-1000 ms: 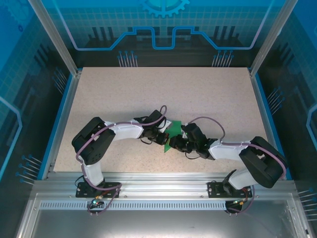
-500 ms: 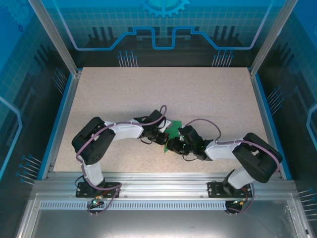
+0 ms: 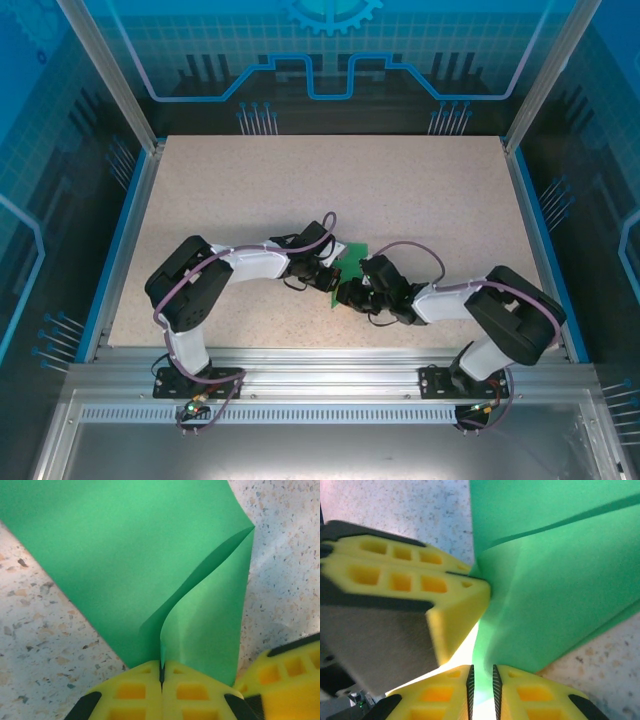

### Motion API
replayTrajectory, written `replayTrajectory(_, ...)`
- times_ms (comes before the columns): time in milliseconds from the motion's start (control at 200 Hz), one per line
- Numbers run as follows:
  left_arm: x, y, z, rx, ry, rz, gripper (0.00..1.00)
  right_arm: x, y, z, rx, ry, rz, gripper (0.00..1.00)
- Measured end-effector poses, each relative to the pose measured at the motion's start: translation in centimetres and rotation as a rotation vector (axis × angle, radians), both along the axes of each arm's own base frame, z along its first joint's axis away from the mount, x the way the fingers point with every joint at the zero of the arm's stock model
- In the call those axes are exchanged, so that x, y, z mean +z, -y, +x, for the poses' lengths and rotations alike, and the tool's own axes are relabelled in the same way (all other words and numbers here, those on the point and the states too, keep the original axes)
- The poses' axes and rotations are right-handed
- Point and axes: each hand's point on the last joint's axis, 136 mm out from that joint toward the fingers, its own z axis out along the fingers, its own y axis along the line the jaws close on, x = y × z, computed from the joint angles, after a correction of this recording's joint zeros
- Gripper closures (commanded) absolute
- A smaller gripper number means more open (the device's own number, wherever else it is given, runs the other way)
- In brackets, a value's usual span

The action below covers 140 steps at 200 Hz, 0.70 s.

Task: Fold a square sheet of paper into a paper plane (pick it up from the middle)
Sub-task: Third fold the triangle at the center of the table.

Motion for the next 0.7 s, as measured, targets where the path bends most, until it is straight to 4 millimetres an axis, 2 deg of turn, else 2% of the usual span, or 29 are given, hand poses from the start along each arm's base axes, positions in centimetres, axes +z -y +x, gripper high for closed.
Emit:
replayTrajectory(110,0.0,0.0,0.0,0.0,-0.001,-0.001,1.0,1.5,-0.4,-0.2,0.012,0.035,0.023,0.79)
replayTrajectory(170,0.0,0.0,0.0,0.0,-0.001,-0.001,1.0,1.7,-0.6,-0.4,0.02,0.04,0.026,0.79)
replayTrajectory(545,0.0,0.0,0.0,0.0,-0.01,-0.007,1.0,-0.9,-1.0,-1.3,0.046,-0.015,-0.03,0.8)
replayTrajectory(700,0.0,0.0,0.0,0.0,-0.01,-0.007,1.0,-1.1,-1.0,-1.3,0.047,-0.02,-0.037,0.8)
